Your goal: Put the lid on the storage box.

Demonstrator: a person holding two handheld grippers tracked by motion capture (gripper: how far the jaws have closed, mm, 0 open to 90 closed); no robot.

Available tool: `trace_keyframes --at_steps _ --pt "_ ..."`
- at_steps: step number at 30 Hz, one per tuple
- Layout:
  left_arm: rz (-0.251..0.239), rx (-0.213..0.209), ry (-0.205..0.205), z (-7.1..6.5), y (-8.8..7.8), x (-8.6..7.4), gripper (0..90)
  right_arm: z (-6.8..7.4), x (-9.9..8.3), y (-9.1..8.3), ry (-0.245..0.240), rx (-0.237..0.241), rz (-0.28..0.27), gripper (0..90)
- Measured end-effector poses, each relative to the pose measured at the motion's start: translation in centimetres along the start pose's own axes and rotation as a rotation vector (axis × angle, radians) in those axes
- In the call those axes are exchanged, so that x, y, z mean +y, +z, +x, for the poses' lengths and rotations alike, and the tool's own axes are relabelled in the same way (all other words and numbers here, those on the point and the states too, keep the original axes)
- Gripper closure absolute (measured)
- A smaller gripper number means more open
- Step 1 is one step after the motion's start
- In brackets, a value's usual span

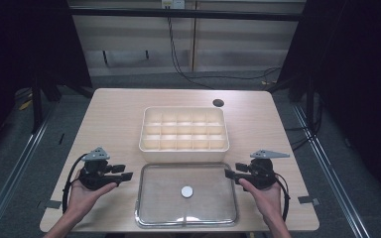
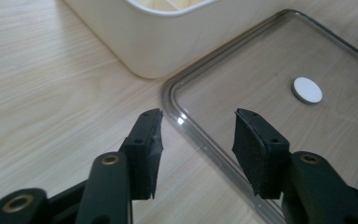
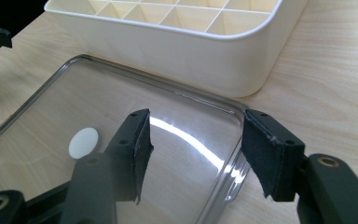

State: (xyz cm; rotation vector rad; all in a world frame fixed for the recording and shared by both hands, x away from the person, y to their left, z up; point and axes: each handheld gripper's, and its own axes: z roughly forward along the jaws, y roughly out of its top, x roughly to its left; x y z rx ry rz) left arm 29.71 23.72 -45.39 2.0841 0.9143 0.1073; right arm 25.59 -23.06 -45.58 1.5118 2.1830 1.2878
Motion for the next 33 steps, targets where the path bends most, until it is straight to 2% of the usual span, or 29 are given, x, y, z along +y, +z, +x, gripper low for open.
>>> trace_keyframes --at_steps 2,5,10,14,18,23,28,33 --pt "0.001 -0.013 -0.001 0.0 0.6 -0.2 51.1 -0.2 -0.1 0.6 0.006 -0.012 0.018 42.5" --pt "0.018 -0.027 -0.03 0.2 1.6 -0.7 50.0 -0.7 -0.6 1.3 0.014 -0.026 0.025 43.0" --pt "0.054 -0.009 -0.023 -0.1 2.2 -1.4 52.0 -1.1 -1.2 1.7 0.016 -0.051 0.042 44.6" --pt "0.065 -0.015 -0.032 -0.3 2.6 -1.7 52.6 -1.2 -1.7 1.7 0.021 -0.075 0.05 46.4" --pt "0.096 -0.011 -0.015 -0.7 3.2 -1.8 52.3 -1.6 -2.1 1.7 0.024 -0.096 0.058 46.5" --pt "0.12 -0.023 0.002 -1.1 3.8 -1.9 51.9 -1.8 -2.5 2.3 0.029 -0.099 0.084 45.8" --pt "0.126 -0.012 0.021 -1.4 4.1 -2.2 51.8 -1.8 -2.6 2.5 0.011 -0.107 0.1 46.0" --pt "0.124 -0.014 0.018 -1.5 4.2 -2.2 52.4 -1.5 -2.8 2.8 -0.001 -0.112 0.115 46.4"
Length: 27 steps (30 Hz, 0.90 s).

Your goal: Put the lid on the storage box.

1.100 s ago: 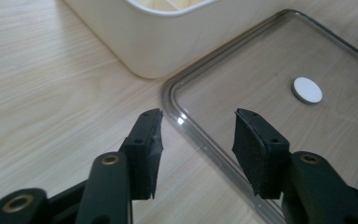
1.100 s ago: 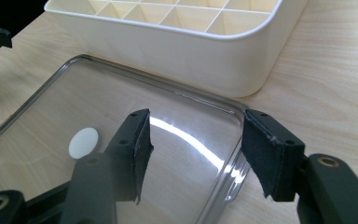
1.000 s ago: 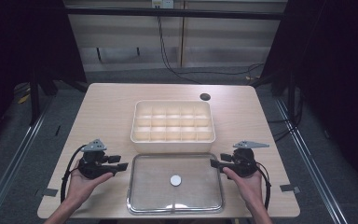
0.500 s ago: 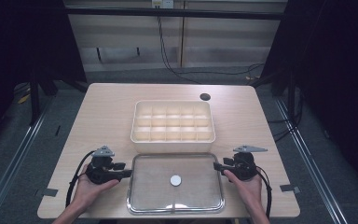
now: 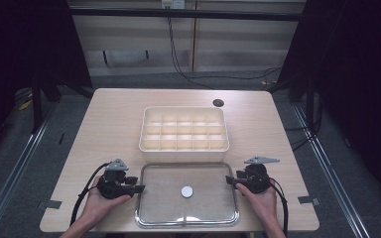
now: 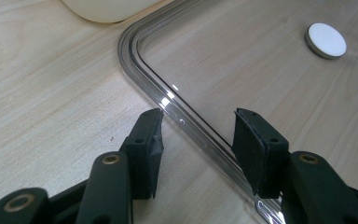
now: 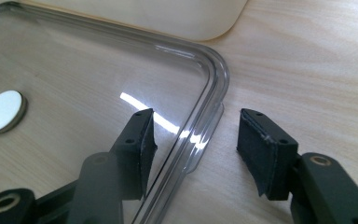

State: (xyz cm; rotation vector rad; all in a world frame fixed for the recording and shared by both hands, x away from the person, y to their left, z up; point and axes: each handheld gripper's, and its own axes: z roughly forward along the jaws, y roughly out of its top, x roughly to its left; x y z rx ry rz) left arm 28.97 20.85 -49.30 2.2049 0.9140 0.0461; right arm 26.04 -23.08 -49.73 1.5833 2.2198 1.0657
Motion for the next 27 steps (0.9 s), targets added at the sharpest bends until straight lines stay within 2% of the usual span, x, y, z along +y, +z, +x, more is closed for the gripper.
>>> trace_keyframes --at_steps 2,8,11,14,21,24,27 --pt "0.001 -0.002 0.003 0.0 0.0 0.0 52.9 0.1 0.0 0.1 -0.009 -0.007 -0.005 46.2" --pt "-0.006 -0.033 0.009 0.0 0.2 0.0 53.3 0.6 -0.2 0.2 0.003 -0.026 -0.02 45.0" --pt "-0.009 -0.053 -0.005 0.0 0.3 0.1 53.4 0.4 -0.3 0.4 0.05 0.034 -0.036 45.2" --pt "-0.007 -0.051 0.005 0.0 0.3 0.1 53.3 0.6 -0.2 0.5 0.066 0.034 -0.038 44.5" --pt "-0.005 -0.054 0.016 0.0 0.3 0.0 53.6 -0.5 -0.4 0.5 0.208 0.121 -0.074 43.0" --pt "-0.004 -0.054 0.018 0.0 0.3 0.0 53.6 -1.1 -0.7 0.5 0.327 0.183 -0.098 41.8" --pt "-0.003 -0.054 0.019 0.0 0.2 0.0 53.6 -1.5 -0.9 0.4 0.381 0.218 -0.103 43.0"
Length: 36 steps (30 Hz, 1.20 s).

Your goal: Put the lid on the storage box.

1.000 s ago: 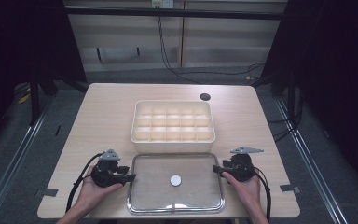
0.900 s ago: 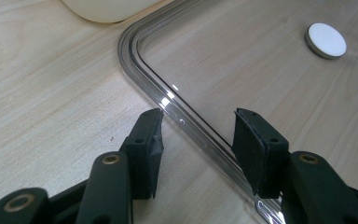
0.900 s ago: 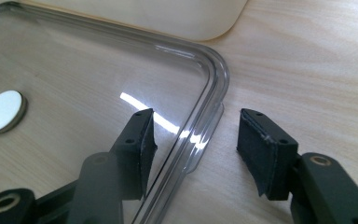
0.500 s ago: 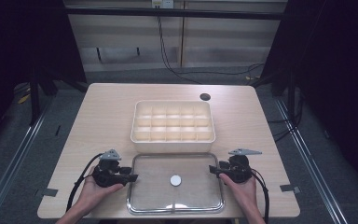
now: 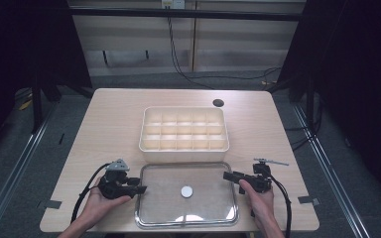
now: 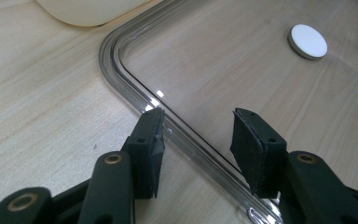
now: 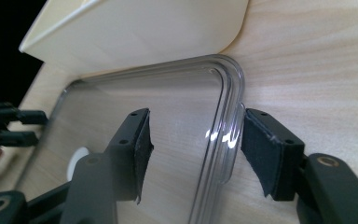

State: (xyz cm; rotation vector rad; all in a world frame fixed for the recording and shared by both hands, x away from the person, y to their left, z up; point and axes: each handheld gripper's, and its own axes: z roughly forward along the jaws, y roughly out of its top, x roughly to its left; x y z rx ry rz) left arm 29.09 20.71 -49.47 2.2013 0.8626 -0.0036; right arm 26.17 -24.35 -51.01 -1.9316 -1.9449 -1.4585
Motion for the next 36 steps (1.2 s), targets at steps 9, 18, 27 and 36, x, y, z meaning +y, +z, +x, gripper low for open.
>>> trace_keyframes --at_steps 9,18,27,36 --pt "-0.003 -0.007 -0.004 0.1 0.0 0.0 54.1 -0.4 0.1 -0.6 0.035 0.041 -0.02 51.5" --pt "-0.009 -0.007 -0.004 0.2 0.0 -0.1 55.6 0.0 0.2 -0.7 0.012 0.119 -0.022 60.0" --pt "-0.007 -0.011 -0.011 0.5 -0.1 0.0 57.0 0.0 0.8 -0.5 -0.068 0.167 0.013 61.7" --pt "-0.028 -0.035 -0.036 0.9 0.0 -0.1 49.8 0.1 1.1 -0.3 -0.09 0.172 0.03 65.8"
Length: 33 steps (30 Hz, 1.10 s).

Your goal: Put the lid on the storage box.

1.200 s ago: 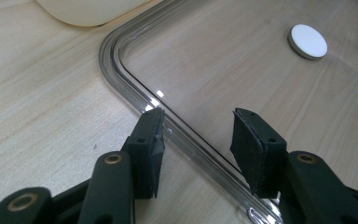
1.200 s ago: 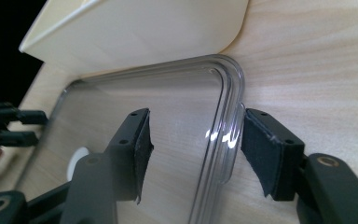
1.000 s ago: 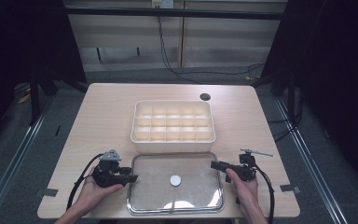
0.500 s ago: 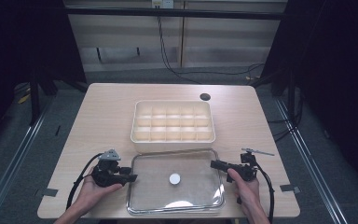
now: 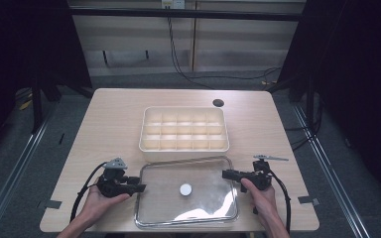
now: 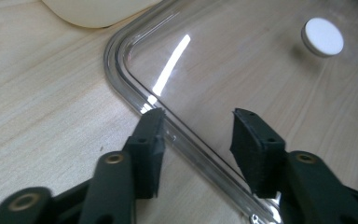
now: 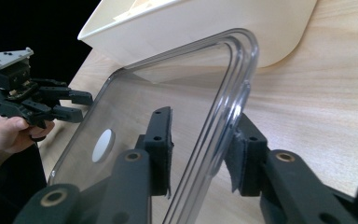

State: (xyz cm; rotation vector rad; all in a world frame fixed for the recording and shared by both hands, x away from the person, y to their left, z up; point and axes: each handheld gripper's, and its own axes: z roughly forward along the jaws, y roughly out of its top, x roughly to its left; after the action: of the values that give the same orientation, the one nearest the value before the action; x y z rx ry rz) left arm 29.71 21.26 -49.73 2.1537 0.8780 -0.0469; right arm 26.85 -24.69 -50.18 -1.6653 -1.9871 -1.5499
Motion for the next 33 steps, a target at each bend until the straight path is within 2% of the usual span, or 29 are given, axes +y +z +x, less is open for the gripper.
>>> trace_keyframes --at_steps 7,9,10,12,14,17,22,25,27,29,33 --pt "-0.009 0.041 -0.022 0.4 -0.2 0.0 39.1 0.5 -0.2 -0.3 -0.01 0.0 -0.02 71.1" --pt "-0.012 0.037 -0.025 0.4 -0.3 0.0 39.0 0.5 -0.2 -0.4 -0.01 0.003 -0.026 71.4" --pt "-0.026 0.029 -0.036 0.5 -0.3 -0.2 39.1 0.4 -0.2 -0.4 -0.003 0.02 -0.038 72.1" --pt "-0.023 0.034 -0.012 0.6 -0.4 -0.2 45.9 0.4 -0.2 -0.5 0.002 0.051 -0.05 71.1" --pt "-0.025 0.033 -0.014 0.6 -0.4 -0.3 46.7 0.6 -0.1 -0.3 -0.014 0.048 -0.037 69.6" --pt "-0.025 0.026 -0.012 0.6 -0.4 -0.2 45.5 0.4 0.0 -0.1 -0.013 0.051 -0.014 68.1" --pt "-0.029 0.016 -0.012 0.7 -0.3 -0.2 45.2 0.5 0.1 0.4 -0.006 0.099 -0.008 68.4" --pt "-0.031 0.009 -0.022 0.7 -0.3 -0.3 41.5 0.7 0.1 0.0 -0.002 0.119 -0.039 71.6" --pt "-0.037 0.025 -0.036 0.7 -0.4 -0.3 34.8 0.9 0.2 -0.2 -0.015 0.124 -0.049 72.7" --pt "-0.044 -0.01 -0.077 1.1 -0.4 -0.3 30.3 1.0 0.1 -0.4 -0.014 0.121 -0.056 73.8" --pt "-0.044 -0.019 -0.089 1.1 -0.5 -0.3 30.0 1.0 0.1 -0.6 -0.016 0.129 -0.064 74.4"
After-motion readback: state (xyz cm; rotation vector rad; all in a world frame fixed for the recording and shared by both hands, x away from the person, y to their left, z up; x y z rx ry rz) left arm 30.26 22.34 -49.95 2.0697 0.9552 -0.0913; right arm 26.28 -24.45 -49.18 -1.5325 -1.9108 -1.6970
